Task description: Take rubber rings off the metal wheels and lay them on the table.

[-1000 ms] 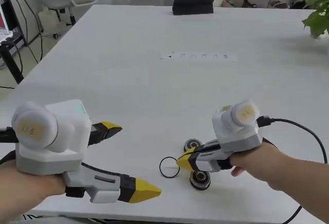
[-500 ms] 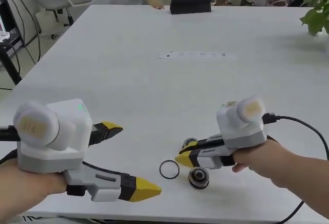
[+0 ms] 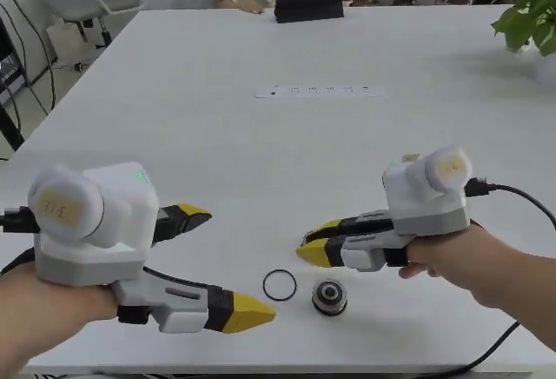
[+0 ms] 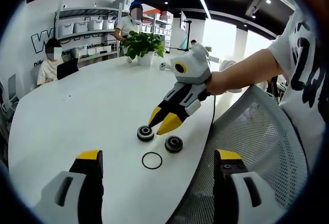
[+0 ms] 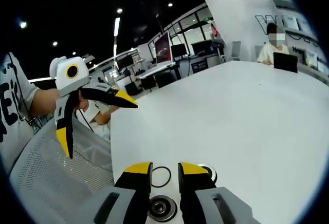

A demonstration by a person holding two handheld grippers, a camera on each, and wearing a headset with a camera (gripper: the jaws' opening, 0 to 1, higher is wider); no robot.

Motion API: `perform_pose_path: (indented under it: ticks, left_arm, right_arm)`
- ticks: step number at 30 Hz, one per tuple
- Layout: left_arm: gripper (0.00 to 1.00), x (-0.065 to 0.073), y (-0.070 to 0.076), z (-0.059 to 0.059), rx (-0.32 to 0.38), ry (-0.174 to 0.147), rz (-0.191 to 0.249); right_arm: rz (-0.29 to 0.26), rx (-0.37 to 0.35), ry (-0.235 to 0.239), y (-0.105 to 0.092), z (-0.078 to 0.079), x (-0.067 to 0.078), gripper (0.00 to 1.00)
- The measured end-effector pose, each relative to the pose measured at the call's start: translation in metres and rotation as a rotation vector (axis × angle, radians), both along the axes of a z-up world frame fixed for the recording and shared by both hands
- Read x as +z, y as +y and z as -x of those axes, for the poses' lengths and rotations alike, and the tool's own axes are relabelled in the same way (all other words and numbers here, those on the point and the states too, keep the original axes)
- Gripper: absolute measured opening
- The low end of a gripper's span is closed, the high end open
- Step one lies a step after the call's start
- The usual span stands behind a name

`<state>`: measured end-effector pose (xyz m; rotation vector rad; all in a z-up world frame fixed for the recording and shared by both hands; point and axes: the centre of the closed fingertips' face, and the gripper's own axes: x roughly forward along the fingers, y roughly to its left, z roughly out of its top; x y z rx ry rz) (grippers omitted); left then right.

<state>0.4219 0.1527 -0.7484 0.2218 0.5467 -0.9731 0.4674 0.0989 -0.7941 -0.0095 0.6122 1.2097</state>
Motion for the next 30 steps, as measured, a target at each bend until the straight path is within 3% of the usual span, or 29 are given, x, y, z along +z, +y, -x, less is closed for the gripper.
perform_pose_path:
  ticks: [16,30]
  left_arm:
    - [0.81,0.0,-0.015,-0.005,-0.044,0.001,-0.019]
    - [0.74,-0.002,-0.035,-0.012,-0.087,0.007,-0.01]
  right_arm:
    - [-0.066,-0.054,-0.018,-0.025,0.005,0.02,0.23]
    - [-0.092,-0.106,-0.029,-0.051,0.007,0.023,0.28]
